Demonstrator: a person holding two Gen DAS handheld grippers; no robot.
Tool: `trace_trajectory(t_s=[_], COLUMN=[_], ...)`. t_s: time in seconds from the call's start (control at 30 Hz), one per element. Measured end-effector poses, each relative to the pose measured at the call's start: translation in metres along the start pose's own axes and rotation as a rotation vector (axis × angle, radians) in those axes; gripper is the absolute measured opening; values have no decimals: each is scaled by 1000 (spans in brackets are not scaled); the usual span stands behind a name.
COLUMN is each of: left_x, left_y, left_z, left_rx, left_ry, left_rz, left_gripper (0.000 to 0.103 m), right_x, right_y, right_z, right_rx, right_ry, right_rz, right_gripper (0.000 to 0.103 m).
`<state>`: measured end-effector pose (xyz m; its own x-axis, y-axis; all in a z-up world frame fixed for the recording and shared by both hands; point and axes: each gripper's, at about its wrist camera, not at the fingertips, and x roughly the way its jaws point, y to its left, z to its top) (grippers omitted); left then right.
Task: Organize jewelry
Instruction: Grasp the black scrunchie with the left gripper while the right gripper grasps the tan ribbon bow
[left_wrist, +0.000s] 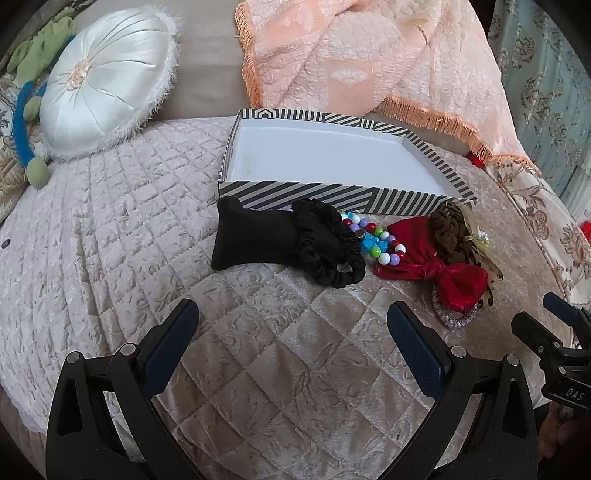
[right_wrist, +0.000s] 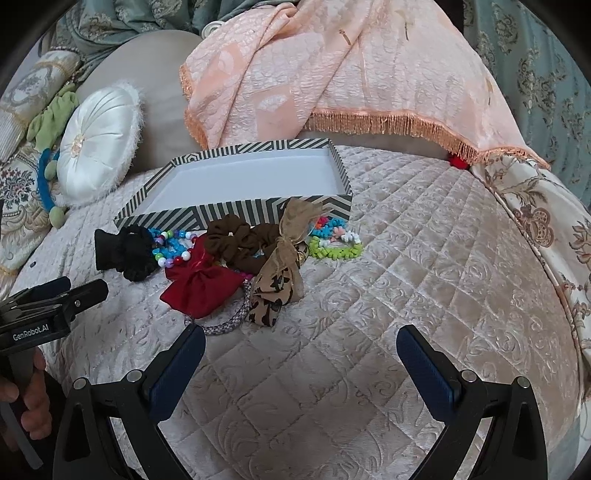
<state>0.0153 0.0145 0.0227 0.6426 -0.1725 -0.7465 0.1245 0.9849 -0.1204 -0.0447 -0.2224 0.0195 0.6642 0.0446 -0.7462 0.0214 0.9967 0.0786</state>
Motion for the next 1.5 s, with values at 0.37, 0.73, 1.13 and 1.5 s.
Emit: trace_trajectory(t_s=[0.37, 0.73, 1.13, 1.5], left_x=[-2, 1, 49, 16], left_y=[2, 8, 7, 20], left_z=[0, 16, 38, 9], left_rx=[-16, -79, -144, -168], left_ry=[-9, -40, 50, 56], left_rz=[-1, -94, -149, -203], left_gripper=[102, 95, 35, 4], right_x=[1, 9, 26, 28], right_y=[-1, -13, -2, -19], right_z=[0, 37, 25, 30], right_rx=[2, -164, -154, -58], right_ry=[2, -1, 84, 80], right_rz=[-4, 77, 22, 28], right_gripper=[103, 103, 103, 103])
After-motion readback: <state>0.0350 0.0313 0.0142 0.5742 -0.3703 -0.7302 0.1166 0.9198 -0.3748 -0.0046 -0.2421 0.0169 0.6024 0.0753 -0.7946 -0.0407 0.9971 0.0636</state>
